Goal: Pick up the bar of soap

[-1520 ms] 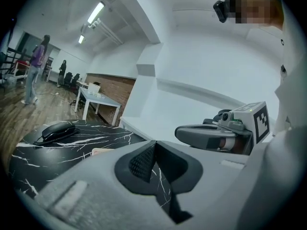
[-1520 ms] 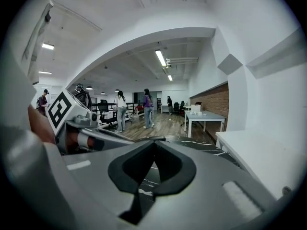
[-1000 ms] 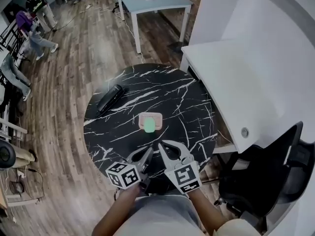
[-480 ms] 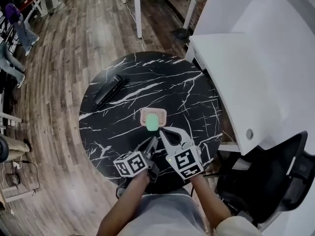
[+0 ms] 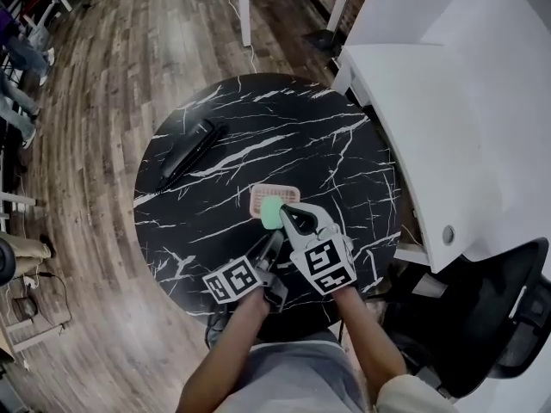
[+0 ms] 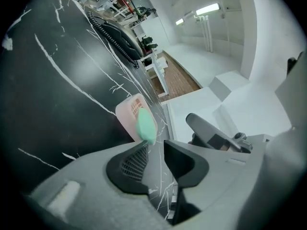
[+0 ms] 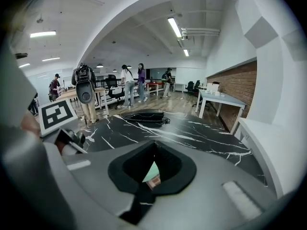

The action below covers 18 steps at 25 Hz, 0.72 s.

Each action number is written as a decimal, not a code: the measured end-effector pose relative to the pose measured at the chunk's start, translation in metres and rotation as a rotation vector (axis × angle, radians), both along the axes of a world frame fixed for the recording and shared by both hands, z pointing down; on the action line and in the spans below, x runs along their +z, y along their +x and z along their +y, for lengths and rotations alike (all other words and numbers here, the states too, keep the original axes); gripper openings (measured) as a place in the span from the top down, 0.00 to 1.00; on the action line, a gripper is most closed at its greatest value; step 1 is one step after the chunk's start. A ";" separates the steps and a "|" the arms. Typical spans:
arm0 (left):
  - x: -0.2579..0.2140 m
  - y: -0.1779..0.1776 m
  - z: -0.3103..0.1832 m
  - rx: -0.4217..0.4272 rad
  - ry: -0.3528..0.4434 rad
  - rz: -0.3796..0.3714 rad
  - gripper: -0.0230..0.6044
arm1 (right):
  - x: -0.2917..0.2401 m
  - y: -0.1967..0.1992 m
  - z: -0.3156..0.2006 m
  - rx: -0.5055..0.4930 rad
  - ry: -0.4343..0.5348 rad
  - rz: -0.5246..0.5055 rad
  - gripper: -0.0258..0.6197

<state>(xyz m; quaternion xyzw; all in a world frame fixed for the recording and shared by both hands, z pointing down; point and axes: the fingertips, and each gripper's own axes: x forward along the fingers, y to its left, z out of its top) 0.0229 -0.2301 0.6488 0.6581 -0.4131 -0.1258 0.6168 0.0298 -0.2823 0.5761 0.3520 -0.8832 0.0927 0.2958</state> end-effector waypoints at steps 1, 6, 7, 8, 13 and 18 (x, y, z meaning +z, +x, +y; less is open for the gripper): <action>-0.001 0.000 -0.002 -0.008 0.002 0.020 0.78 | 0.004 0.000 -0.004 0.003 -0.003 0.003 0.96; 0.002 0.003 -0.006 -0.022 0.008 0.076 0.78 | 0.031 -0.001 -0.022 0.026 -0.060 0.006 0.96; 0.003 0.003 -0.006 -0.025 0.009 0.081 0.78 | 0.035 -0.002 -0.026 0.026 -0.068 0.011 0.96; 0.004 0.004 -0.008 -0.029 0.009 0.088 0.78 | 0.040 -0.003 -0.030 0.022 -0.073 0.020 0.96; 0.009 0.005 -0.012 -0.033 0.004 0.097 0.75 | 0.069 -0.008 -0.039 -0.002 -0.117 0.071 0.96; 0.014 -0.003 -0.021 -0.067 0.007 0.093 0.74 | 0.075 -0.011 -0.039 -0.013 -0.139 0.061 0.96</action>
